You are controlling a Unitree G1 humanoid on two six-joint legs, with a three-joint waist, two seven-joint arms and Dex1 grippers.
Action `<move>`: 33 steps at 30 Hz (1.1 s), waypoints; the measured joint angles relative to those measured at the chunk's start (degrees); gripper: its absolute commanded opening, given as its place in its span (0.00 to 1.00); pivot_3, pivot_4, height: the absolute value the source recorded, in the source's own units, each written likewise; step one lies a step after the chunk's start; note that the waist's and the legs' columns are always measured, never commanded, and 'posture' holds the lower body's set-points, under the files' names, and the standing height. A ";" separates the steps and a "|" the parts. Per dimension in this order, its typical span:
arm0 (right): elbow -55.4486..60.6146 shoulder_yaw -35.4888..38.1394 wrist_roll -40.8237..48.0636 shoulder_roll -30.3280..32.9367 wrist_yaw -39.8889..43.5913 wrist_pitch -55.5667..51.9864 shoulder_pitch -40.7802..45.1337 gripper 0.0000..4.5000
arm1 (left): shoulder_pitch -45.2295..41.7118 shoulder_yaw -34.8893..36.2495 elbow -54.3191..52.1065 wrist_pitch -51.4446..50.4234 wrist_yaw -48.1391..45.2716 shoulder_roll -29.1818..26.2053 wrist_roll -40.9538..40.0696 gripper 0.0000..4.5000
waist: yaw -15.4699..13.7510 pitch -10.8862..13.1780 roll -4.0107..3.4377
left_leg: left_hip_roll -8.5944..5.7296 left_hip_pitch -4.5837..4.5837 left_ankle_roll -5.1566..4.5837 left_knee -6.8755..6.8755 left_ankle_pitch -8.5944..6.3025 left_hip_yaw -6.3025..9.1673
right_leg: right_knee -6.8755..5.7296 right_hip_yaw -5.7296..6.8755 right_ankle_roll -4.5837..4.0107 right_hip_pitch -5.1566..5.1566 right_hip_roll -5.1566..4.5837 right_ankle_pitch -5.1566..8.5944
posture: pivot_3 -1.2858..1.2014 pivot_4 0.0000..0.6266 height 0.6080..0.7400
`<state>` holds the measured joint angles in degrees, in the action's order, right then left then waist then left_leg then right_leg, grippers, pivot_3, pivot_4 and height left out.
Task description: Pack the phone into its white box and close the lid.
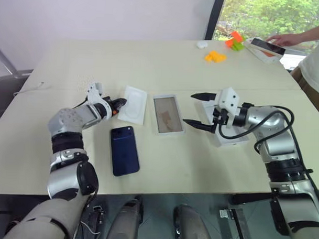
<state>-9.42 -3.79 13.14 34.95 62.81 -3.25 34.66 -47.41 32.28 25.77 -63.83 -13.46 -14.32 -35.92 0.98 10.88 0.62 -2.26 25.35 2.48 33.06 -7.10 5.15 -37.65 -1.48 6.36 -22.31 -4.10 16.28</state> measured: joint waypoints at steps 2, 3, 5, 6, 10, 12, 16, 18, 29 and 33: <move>-0.14 0.00 -0.11 0.00 0.01 0.19 0.03 1.00 | 1.73 1.06 -5.69 -3.38 1.96 1.69 -2.46 0.03 | -0.09 0.00 0.00 | 0.00 -0.01 0.01 0.01 0.00 0.00 | 0.00 0.00 0.00 0.02 0.00 0.00 | 0.52 0.24 1.00; -0.23 0.00 -0.21 0.00 0.01 0.30 0.06 1.00 | 2.16 1.87 -7.39 -4.65 2.75 2.42 -3.79 0.03 | -0.15 0.00 0.00 | 0.00 -0.01 0.01 0.02 0.01 0.00 | 0.00 0.00 -0.01 0.03 0.00 0.00 | 0.52 0.24 1.00; -0.39 -0.01 -0.56 -0.02 0.01 0.57 0.09 1.00 | 3.53 3.26 -11.78 -7.31 4.63 3.69 -6.21 0.03 | -0.14 0.00 0.00 | 0.00 -0.01 0.02 0.03 0.01 0.00 | 0.00 0.00 -0.01 0.03 0.00 -0.01 | 0.52 0.24 1.00; -0.48 -0.01 -0.58 -0.02 0.01 0.65 0.09 1.00 | 4.09 3.61 -13.22 -8.38 5.47 3.90 -7.08 0.03 | -0.14 0.00 0.00 | -0.01 -0.01 0.02 0.03 0.01 0.00 | 0.00 -0.01 -0.02 0.03 0.00 -0.01 | 0.52 0.24 1.00; -0.52 -0.01 -0.59 -0.02 0.05 0.73 0.09 1.00 | 4.87 7.61 -15.62 -10.55 8.70 5.50 -10.88 0.03 | -0.11 0.00 0.00 | 0.00 -0.02 0.02 0.03 0.01 0.00 | 0.00 -0.01 -0.02 0.02 0.01 -0.01 | 0.52 0.24 1.00; -0.55 -0.01 -0.60 -0.02 0.05 0.75 0.10 1.00 | 4.98 8.94 -17.44 -11.06 10.42 6.58 -12.31 0.03 | -0.17 0.01 0.02 | 0.00 -0.01 0.02 0.03 0.01 -0.01 | 0.01 -0.01 -0.02 0.02 0.01 0.00 | 0.52 0.24 1.00; -0.98 -0.03 -0.81 -0.01 0.17 1.21 0.15 1.00 | 4.89 10.72 -22.31 -10.10 17.16 12.32 -14.83 0.03 | -0.49 0.03 0.05 | -0.02 0.00 0.03 0.05 0.00 -0.01 | 0.09 0.00 -0.03 0.08 -0.02 0.00 | 0.52 0.24 1.00; -1.14 -0.05 -1.07 0.08 0.35 1.43 0.16 1.00 | 4.90 10.36 -24.88 -8.77 20.83 15.45 -14.80 0.03 | -0.43 0.04 0.07 | -0.03 0.02 0.03 0.05 0.00 -0.02 | 0.13 -0.01 -0.03 0.10 -0.02 0.00 | 0.52 0.24 1.00; -4.30 1.13 0.22 4.82 4.96 -0.55 0.41 1.00 | 9.13 -0.78 -31.16 1.89 28.12 23.25 -12.39 0.03 | -0.22 0.06 0.10 | -0.05 0.02 0.02 -0.02 -0.01 -0.11 | 0.28 -0.05 -0.11 0.08 0.10 -0.03 | 0.52 0.24 1.00; -4.42 1.13 0.37 4.76 4.95 -0.46 0.64 1.00 | 9.91 -3.92 -31.06 4.96 28.07 23.21 -10.81 0.03 | -0.39 0.06 0.10 | -0.07 0.03 0.02 0.02 -0.01 -0.11 | 0.38 -0.05 -0.23 0.14 0.08 -0.01 | 0.52 0.24 1.00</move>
<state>-13.84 -2.67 13.51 39.71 67.76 -3.72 35.30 -37.49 28.36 -5.29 -58.88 14.60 8.90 -46.74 0.59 10.93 0.73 -2.33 25.38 2.49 33.08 -7.11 5.04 -37.27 -1.53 6.13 -22.18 -4.03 16.27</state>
